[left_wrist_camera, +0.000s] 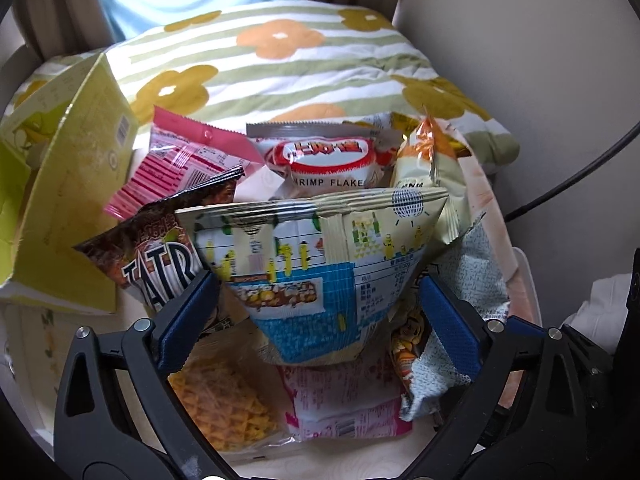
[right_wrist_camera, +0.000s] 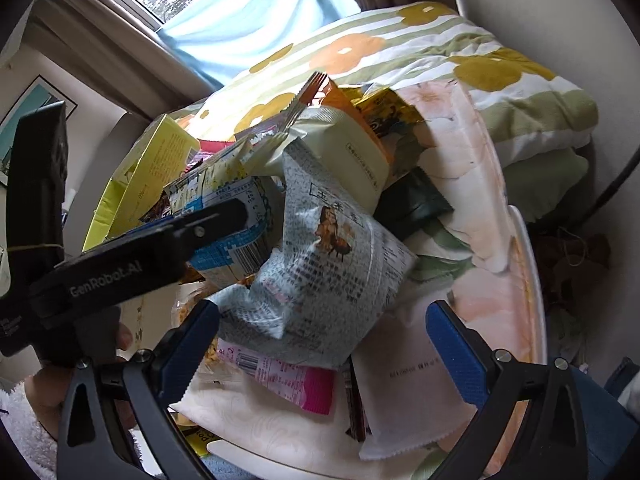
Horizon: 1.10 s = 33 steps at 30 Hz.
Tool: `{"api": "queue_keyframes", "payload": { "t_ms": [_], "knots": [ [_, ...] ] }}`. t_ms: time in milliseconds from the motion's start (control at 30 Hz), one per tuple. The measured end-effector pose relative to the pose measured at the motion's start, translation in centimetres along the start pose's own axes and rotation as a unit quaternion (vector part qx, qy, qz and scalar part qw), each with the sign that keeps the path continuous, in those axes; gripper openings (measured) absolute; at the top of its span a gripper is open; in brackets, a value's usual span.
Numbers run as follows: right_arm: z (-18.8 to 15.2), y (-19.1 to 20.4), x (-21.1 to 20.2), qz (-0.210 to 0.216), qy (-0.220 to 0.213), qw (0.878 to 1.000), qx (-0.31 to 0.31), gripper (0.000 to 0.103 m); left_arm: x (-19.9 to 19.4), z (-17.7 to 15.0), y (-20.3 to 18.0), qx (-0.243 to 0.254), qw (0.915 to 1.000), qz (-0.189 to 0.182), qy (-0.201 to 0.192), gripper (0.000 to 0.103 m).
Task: Organize snacks
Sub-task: 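Grasp the blue-patterned snack bag with the left tool while the right tool grasps the grey cartoon bag, then carry both bags over the yellow box and open both tools to drop them in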
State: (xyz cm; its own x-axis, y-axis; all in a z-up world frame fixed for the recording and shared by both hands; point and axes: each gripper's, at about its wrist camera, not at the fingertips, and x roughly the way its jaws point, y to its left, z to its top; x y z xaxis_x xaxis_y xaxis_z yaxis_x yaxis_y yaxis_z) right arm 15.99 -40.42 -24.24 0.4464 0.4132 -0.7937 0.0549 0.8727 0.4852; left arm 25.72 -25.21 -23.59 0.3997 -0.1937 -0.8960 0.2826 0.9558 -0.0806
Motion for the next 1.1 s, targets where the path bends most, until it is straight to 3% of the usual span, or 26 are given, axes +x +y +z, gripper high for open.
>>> {"api": "queue_keyframes", "payload": {
  "t_ms": [133,233,567,867,1100],
  "knots": [
    [0.2,-0.2,0.6,0.017,0.001,1.000,0.012,0.103,1.0,0.2,-0.6,0.018,0.9997,0.012,0.006,0.099],
    [0.5,-0.2,1.0,0.019,0.005,1.000,0.024,0.103,2.2,0.6,-0.5,0.008,0.9996,0.004,0.028,0.080],
    [0.9,-0.3,2.3,0.031,0.004,0.998,0.045,0.100,2.4,0.7,0.9,0.003,0.9992,-0.013,0.038,0.061],
    [0.6,-0.8,1.6,0.037,-0.004,0.998,0.044,0.072,1.4,0.7,1.3,0.006,0.9993,-0.017,0.034,0.059],
    [0.2,-0.3,0.4,0.038,-0.024,0.998,0.042,0.064,-0.4,0.4,1.1,0.013,0.9997,-0.015,0.017,0.059]
  ]
}}
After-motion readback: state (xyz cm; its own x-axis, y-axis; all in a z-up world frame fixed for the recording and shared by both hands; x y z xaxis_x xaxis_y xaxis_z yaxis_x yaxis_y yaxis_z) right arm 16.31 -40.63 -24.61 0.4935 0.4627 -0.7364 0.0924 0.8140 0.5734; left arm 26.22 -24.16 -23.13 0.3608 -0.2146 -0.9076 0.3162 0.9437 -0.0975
